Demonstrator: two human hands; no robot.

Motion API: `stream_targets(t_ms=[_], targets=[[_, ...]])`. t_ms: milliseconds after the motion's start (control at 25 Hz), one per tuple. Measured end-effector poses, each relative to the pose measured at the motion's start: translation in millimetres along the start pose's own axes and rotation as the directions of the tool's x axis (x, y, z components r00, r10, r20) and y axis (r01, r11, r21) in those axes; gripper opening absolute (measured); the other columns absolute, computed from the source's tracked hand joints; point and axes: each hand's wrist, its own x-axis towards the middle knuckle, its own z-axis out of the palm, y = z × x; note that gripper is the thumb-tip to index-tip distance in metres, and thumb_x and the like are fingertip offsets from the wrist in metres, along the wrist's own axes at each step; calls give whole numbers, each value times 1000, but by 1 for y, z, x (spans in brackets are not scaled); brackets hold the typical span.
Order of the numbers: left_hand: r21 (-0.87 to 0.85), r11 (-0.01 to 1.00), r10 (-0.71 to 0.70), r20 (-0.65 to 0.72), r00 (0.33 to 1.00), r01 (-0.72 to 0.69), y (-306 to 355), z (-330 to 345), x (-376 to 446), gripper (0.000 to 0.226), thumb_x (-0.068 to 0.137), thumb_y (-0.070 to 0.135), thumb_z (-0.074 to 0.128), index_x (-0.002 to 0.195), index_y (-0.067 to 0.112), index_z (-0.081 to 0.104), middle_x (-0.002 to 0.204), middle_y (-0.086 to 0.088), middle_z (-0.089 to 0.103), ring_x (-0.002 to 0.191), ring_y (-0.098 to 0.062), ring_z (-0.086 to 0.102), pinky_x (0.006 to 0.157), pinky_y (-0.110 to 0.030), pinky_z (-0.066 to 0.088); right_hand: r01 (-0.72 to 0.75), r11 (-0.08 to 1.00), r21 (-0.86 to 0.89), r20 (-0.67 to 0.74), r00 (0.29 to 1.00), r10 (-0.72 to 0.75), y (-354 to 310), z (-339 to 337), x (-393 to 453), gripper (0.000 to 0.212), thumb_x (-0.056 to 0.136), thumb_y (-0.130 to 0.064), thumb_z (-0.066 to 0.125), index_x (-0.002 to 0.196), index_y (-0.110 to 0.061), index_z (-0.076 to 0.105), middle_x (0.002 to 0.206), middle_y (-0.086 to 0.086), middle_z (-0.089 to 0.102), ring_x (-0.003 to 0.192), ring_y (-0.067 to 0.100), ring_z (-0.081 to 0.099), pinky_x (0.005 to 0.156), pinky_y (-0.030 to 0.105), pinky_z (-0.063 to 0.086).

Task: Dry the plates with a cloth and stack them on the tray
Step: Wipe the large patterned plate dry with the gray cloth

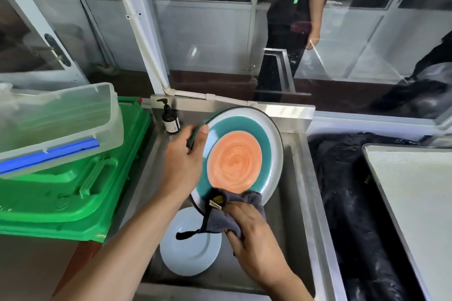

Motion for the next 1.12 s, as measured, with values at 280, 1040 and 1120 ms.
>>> stream_targets(t_ms=[280,1040,1120], targets=[[-6,1000,-5,-7,1000,5,-1,-5,4,27,94,60,47,97,41,66,83,16,69,76,-5,60,72,-34,51,-277,935,-222,-364,913,185,40,-29,28,34,96,-8,61,129,-7,66,124,10,70,117,30,64,100,43,48],[-162,982,-99,-27,995,94,5,8,5,19,101,24,59,94,13,72,68,15,67,67,3,61,65,-6,44,287,936,-205,-41,953,-301,2,-23,86,62,102,-46,33,158,-20,36,168,5,26,158,23,14,126,58,7],[-145,981,-140,-41,989,132,-1,5,4,20,101,32,59,97,17,73,76,14,69,73,-1,62,66,-6,44,352,922,-160,74,936,-344,2,-12,64,61,104,-49,33,159,-23,34,169,0,24,158,21,16,127,55,8]])
